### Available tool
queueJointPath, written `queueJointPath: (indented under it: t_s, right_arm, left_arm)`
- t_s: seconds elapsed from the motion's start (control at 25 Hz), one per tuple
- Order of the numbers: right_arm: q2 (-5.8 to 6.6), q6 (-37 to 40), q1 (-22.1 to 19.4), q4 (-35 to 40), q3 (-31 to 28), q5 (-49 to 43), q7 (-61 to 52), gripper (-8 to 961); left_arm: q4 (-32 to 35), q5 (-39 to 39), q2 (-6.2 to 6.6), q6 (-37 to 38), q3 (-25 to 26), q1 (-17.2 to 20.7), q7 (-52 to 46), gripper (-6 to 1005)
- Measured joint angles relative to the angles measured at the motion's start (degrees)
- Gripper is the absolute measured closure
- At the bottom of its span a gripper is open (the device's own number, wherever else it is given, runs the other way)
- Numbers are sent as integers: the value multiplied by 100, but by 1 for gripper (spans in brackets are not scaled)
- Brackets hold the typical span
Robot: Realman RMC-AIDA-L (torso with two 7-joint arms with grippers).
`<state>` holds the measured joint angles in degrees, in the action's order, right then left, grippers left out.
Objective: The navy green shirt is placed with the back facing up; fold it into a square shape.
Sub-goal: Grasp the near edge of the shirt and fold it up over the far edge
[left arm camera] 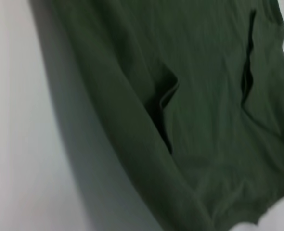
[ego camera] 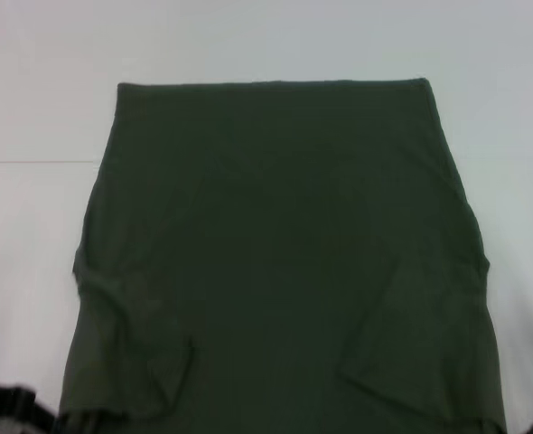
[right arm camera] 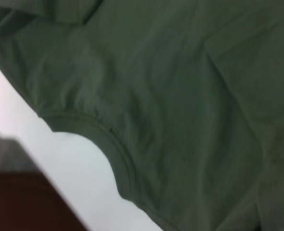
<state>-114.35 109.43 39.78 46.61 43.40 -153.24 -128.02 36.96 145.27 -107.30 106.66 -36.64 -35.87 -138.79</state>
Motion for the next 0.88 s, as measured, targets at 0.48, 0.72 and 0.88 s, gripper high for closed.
queueJointPath:
  t_s: [0.48, 0.72, 0.88]
  right_arm:
    - [-17, 395, -19, -351, 314, -179, 450, 870]
    - [-105, 410, -41, -393, 568, -180, 472, 867]
    - [-111, 411, -41, -406, 520, -148, 515, 865]
  left_arm:
    - [-20, 865, -25, 952, -45, 105, 283, 941]
    - [-226, 932, -63, 1056, -317, 105, 373, 939]
    - [-215, 891, -80, 1034, -269, 107, 383, 940]
